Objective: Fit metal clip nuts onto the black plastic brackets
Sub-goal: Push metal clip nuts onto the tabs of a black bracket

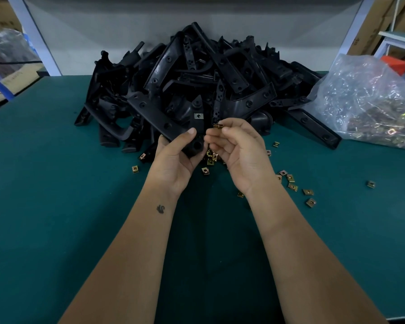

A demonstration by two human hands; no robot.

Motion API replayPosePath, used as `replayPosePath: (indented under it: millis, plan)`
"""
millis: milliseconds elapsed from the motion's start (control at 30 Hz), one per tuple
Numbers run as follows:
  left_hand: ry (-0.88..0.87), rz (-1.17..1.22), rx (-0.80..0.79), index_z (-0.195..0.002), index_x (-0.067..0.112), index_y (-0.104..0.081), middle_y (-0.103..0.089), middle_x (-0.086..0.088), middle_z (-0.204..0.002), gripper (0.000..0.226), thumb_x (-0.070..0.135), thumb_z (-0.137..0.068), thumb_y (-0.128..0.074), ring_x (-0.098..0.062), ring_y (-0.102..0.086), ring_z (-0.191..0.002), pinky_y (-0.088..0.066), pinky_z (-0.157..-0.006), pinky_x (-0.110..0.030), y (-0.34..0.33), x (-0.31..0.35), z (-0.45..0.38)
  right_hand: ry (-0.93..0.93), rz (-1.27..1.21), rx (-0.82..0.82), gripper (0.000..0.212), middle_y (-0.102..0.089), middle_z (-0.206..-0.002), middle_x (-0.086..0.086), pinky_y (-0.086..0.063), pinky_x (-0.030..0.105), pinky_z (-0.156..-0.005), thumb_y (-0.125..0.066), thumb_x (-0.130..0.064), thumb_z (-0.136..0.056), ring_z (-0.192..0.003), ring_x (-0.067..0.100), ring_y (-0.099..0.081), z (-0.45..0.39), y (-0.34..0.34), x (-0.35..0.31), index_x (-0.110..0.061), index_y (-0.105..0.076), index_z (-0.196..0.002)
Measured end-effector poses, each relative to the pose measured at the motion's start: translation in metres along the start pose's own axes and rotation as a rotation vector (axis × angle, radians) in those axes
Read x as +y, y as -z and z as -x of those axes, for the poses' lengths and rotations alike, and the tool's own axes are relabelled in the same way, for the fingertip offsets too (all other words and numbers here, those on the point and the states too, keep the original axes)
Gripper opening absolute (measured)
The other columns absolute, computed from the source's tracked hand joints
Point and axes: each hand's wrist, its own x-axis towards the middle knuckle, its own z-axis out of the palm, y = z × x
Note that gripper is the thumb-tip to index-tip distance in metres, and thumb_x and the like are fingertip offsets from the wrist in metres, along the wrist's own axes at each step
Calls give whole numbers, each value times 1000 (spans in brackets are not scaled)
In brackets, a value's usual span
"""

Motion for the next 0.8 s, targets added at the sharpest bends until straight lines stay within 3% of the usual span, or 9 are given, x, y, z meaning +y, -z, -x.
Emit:
replayPosePath:
  millis: [267,567,800]
  plan:
    - [-9,48,-20,-115,14,-46,-66,-7,-108,31,-6,-92,-54,-21,-69,-94,-58,-74,-32,1,-2,-3,93,172,79,13,-73,-82,8,-56,25,-72,-62,5,-89,-78,18,-72,-2,-2,5,-7,-65,-92]
    - [1,-2,-113,-120,17,-44,-66,-9,-109,46,-2,-80,-57,-22,-66,-95,-57,-73,-35,4,-3,-3,-110,72,49,15,-72,-81,4,-54,23,-71,-63,2,-88,-75,14,-67,-3,1,3,-9,-72,-86]
    - [16,10,-137,-109,16,-50,-70,-5,-103,36,0,-78,-57,-19,-68,-92,-56,-72,-34,6,-3,-4,-124,45,64,16,-73,-81,5,-54,22,-66,-60,4,-90,-72,13,-69,-4,1,5,-8,-71,-90]
